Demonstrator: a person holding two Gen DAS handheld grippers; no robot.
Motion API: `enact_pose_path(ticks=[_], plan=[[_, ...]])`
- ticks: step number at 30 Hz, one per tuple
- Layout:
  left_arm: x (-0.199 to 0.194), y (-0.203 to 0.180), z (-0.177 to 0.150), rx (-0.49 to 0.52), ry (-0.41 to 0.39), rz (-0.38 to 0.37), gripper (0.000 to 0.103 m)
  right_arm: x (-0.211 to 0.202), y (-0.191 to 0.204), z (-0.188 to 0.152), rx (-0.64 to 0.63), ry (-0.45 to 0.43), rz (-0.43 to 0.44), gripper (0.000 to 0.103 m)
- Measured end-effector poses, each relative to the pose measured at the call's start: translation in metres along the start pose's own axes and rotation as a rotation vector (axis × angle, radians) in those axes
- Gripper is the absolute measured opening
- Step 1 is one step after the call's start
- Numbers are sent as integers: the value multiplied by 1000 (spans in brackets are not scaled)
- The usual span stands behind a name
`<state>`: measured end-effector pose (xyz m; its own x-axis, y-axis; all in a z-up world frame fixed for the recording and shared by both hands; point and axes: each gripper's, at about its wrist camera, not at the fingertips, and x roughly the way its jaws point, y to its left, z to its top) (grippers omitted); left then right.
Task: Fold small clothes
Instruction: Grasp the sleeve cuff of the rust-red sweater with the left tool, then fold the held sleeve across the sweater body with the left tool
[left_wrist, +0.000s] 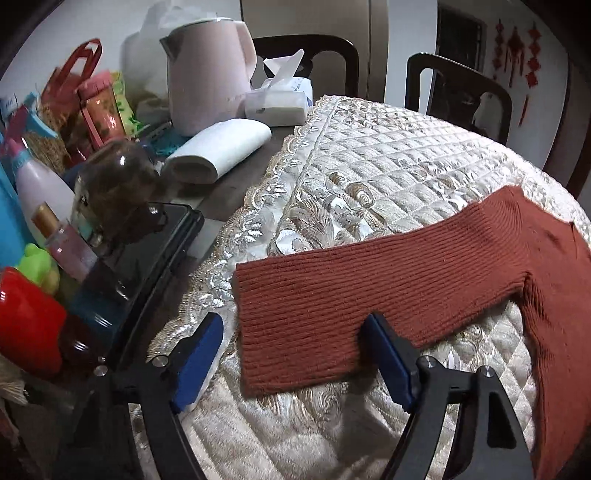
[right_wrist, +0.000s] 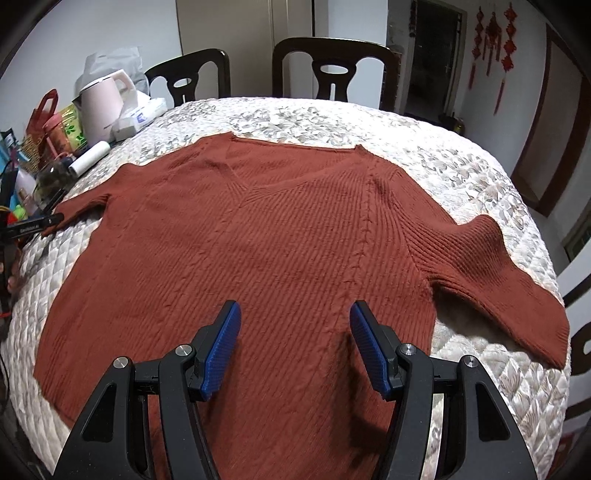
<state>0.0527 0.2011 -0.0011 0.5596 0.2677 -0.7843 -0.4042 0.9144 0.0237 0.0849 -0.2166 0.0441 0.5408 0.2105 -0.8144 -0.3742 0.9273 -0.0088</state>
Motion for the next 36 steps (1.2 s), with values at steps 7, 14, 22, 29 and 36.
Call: enact_pose_path(ticks=[7, 14, 22, 29, 36], plan=[[-3, -9, 2, 6, -4, -86, 32, 10, -9, -5, 17, 12, 9, 62], [-23, -37, 25, 11, -32, -245, 13, 9, -10, -10, -3, -17, 14, 62], [-64, -129, 63, 118, -120, -499, 13, 11, -10, -9, -5, -16, 13, 62], [-26, -233, 61, 203, 11, -676, 14, 11, -11, -9, -4, -16, 14, 62], [-25, -257, 54, 208, 76, -764, 28, 11, -12, -9, -4, -14, 23, 62]])
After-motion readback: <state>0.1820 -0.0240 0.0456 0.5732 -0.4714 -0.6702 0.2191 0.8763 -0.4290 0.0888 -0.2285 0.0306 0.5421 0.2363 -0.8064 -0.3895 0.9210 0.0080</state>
